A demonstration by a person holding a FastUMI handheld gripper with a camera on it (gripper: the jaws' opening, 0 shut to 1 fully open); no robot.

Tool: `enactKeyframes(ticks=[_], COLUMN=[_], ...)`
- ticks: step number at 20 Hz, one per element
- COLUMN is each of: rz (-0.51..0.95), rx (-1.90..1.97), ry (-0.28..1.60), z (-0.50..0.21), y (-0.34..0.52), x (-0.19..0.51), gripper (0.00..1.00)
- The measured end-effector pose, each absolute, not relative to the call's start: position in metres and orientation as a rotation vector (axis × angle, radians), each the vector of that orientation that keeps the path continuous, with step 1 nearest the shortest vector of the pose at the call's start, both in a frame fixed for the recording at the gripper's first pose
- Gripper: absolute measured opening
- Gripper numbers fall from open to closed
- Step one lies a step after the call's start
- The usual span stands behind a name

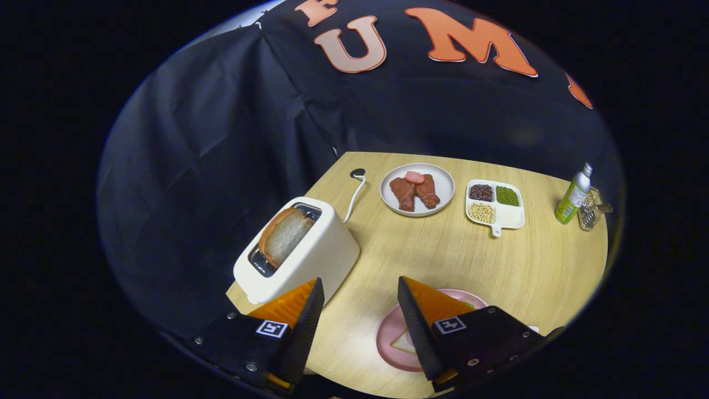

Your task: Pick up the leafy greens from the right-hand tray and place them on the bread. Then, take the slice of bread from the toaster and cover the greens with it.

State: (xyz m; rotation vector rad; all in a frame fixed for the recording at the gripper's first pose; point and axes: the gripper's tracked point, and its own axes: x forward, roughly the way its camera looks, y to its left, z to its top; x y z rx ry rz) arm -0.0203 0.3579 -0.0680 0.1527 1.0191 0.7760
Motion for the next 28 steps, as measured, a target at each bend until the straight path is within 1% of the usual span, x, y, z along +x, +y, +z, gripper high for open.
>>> enactKeyframes(ticks=[6,11,18,21,22,28], rz=[0.831,0.880,0.827,0.786,0.784,0.775], rx=[0.167,0.156,0.127,0.085,0.071,0.052], ry=[1.012,1.038,1.130,1.159,1.168,1.251], z=[-0.033,-0.025,-0.040,-0.051,-0.053,-0.069], y=[0.409,0.450,0.477,0.483,0.485,0.499], x=[-0.017,-0.024,-0.018,-0.015,-0.017,-0.027], gripper=[0.81,0.82,0.82,0.77,0.77,0.65])
